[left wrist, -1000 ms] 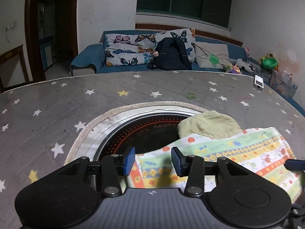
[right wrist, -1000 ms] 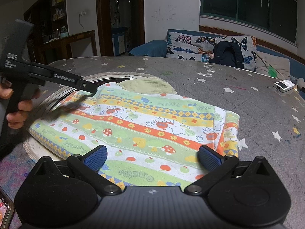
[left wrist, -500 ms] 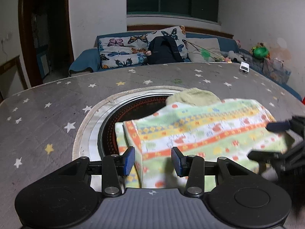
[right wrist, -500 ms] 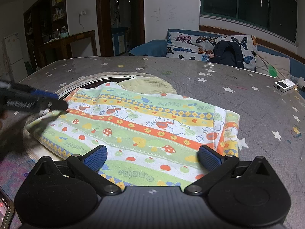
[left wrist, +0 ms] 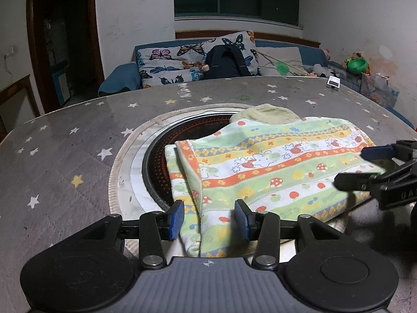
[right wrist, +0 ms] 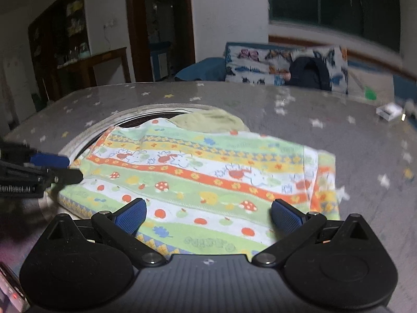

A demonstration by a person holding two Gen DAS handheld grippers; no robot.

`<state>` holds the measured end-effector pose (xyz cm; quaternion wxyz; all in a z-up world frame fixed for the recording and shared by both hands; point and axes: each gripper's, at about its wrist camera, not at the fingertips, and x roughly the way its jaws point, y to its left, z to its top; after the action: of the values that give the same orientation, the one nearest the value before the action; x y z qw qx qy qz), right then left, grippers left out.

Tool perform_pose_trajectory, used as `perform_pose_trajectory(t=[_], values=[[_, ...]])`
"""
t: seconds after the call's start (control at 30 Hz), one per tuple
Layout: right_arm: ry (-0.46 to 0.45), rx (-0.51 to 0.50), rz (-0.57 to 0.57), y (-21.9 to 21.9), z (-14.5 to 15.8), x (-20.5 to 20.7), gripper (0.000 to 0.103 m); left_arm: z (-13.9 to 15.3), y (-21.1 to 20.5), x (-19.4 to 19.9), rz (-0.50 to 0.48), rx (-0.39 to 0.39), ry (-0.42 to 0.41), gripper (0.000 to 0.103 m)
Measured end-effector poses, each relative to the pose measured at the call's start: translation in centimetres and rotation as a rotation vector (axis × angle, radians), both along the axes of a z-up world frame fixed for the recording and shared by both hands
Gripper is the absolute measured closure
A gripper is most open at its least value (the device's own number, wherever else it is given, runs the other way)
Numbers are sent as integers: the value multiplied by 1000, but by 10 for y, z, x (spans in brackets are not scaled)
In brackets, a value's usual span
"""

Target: Fold clothes

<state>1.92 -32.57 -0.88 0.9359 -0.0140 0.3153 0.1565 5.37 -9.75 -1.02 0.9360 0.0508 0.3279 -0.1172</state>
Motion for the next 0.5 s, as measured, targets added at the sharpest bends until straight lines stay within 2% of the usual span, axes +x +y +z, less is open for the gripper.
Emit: perform_pose_trajectory(t=[0.17,0.23,0.5], values=[[-2,-10,-16,-3,-1,1,0,-3,1,-4,17,-1,-9,55],[-1,-30,-16,0,-2,2,0,-4,-1,-5,24,7,-20,52],[2,-26,-17,-2,-3,2,0,-9,3,-7,56,-30,-34,50]])
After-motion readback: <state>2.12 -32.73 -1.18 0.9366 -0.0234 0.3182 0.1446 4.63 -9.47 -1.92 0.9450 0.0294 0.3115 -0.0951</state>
